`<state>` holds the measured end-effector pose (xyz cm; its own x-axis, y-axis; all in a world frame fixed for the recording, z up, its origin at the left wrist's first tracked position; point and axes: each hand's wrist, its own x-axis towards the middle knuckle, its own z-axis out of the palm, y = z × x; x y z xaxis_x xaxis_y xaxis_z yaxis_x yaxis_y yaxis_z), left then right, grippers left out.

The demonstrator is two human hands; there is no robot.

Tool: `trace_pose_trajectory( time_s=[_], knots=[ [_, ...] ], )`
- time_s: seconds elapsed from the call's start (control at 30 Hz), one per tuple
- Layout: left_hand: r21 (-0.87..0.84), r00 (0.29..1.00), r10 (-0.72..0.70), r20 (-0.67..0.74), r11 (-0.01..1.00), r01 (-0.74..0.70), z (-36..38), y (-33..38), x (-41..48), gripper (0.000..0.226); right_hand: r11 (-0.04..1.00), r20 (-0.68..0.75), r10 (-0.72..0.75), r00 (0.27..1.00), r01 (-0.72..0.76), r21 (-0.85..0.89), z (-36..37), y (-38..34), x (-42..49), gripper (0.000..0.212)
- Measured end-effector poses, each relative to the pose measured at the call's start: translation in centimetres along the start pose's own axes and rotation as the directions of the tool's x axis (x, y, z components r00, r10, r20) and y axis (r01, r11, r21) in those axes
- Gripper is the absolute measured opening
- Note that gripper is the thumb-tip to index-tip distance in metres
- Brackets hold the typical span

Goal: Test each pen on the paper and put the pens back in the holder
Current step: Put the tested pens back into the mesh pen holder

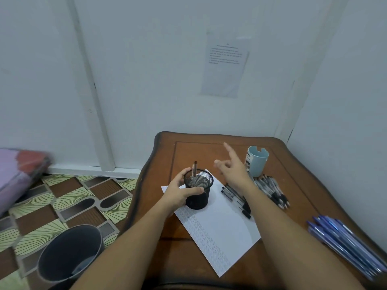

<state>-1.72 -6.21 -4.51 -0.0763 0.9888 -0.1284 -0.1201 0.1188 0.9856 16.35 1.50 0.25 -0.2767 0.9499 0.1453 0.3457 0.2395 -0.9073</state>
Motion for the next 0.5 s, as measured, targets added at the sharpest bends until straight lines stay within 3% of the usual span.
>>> trace_pose_trajectory(
  time_s=[0.07, 0.17, 0.3, 0.4, 0.5],
  knots=[
    [-0.012, 1.000, -0.008, -0.004, 1.000, 0.008, -0.1, 0.0, 0.0, 0.092, 1.000, -0.050, 0.012, 0.999, -0.014, -0.027, -1.8, 1.2, -0.6, 0.071],
    [-0.039, 1.000, 0.002, -0.008, 0.999, -0.003, -0.2, -0.2, 0.0, 0.085, 0.958, -0.039, 0.133, 0.990, -0.139, -0.253, -5.1, 3.8, -1.7, 0.077],
    [-0.036, 1.000, 0.018, -0.007, 0.999, -0.018, -0.3, -0.5, 0.2, 0.079, 0.712, -0.136, 0.197, 0.971, -0.237, -0.661, -8.3, 6.4, -2.4, 0.095],
    [-0.038, 1.000, 0.018, -0.018, 0.999, -0.018, -0.2, -0.6, 0.3, 0.081, 0.714, -0.197, 0.337, 0.921, -0.386, -0.584, -9.9, 7.6, -2.1, 0.118],
    [-0.060, 0.999, 0.017, -0.030, 0.998, -0.019, -0.2, -0.7, 0.4, 0.084, 0.774, -0.100, 0.480, 0.872, -0.474, -0.418, -11.1, 9.2, -1.3, 0.153]
  ],
)
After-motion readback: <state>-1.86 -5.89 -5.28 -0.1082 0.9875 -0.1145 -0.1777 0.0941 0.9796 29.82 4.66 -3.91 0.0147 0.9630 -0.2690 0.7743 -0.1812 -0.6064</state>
